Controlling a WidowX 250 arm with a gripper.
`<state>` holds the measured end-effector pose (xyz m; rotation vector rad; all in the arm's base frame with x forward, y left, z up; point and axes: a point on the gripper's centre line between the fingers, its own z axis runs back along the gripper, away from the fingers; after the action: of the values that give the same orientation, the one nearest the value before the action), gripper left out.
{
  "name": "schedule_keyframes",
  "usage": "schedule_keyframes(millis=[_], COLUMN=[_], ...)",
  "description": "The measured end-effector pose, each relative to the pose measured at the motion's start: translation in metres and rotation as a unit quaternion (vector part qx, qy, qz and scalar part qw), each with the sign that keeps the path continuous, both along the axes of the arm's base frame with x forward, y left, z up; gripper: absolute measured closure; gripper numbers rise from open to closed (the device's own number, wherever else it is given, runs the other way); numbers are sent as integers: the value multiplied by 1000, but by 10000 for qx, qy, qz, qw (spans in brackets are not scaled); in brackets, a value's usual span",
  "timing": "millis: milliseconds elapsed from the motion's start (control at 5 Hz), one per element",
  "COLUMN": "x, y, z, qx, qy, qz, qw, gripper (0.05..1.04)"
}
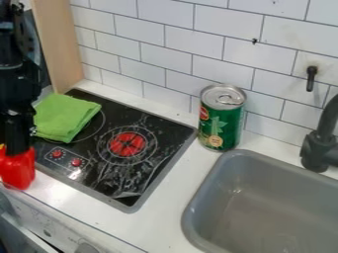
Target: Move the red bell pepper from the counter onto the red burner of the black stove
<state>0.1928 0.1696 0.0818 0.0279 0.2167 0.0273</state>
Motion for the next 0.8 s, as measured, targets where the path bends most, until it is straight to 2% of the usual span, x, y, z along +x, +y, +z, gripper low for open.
schedule_keyframes(millis=[200, 400, 600, 800], x=[-1, -2, 5, 32], y=[-1, -2, -11, -33], z=[-1, 1, 18, 59], qx=[-3, -2, 30, 26], qy=[33, 72, -80, -728], qz=[-7, -24, -200, -596], qw=[10000, 10000, 9998, 9956], gripper=[696, 855, 928, 972])
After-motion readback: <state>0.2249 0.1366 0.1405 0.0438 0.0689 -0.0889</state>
